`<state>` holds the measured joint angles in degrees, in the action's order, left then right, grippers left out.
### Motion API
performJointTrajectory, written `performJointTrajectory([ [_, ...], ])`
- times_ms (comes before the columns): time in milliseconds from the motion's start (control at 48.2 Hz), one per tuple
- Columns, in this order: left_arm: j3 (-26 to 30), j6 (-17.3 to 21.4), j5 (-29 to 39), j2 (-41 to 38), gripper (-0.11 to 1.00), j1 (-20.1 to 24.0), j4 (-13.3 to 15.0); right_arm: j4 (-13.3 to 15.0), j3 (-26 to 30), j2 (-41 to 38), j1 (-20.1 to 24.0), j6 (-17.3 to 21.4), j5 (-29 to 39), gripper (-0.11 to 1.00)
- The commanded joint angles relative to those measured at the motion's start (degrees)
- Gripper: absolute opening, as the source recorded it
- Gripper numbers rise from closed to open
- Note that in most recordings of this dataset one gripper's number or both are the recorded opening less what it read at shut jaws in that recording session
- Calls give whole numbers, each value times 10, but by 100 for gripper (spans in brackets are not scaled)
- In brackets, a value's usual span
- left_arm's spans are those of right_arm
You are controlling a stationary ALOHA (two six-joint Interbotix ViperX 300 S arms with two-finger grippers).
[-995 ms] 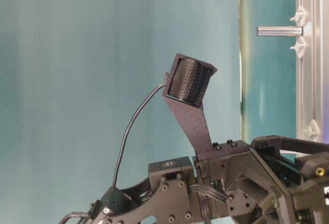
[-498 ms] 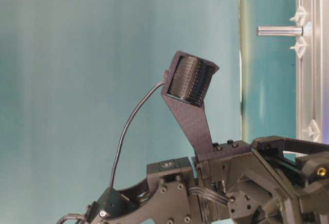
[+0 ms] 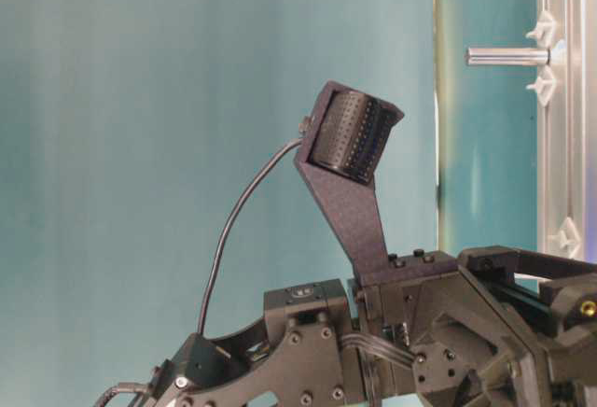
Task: Insert the large gear onto the shaft.
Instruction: 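Close the left gripper on the hub and lift the gear, then carry the gear with the left gripper toward the right shaft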
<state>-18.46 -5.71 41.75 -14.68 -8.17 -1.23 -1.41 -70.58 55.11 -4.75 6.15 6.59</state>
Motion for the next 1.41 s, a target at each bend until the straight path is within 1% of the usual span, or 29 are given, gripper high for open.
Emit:
performJointTrajectory([
  [0,19,1,3,14,76,-6,-1,-1,7,-4,-1,5,-3,2],
  [270,43,1,21,31,76,-6,-1,-1,6,4,-1,5,-3,2],
  [518,66,6,82,36,76,-6,-1,-1,3,11,0,5,0,2],
  [684,85,17,100,52,76,-6,-1,0,3,14,0,5,0,2],
  [871,104,20,139,63,76,-6,-1,-1,2,14,-1,5,0,2],
  [974,120,24,139,72,76,-4,-1,0,2,14,-1,5,0,2],
  [1140,138,42,142,79,76,7,-1,0,2,14,-1,5,0,2],
  [1327,179,54,142,89,76,27,-1,0,2,14,-1,5,0,2],
  [1389,193,64,142,91,76,33,-1,0,2,14,-1,5,0,2],
])
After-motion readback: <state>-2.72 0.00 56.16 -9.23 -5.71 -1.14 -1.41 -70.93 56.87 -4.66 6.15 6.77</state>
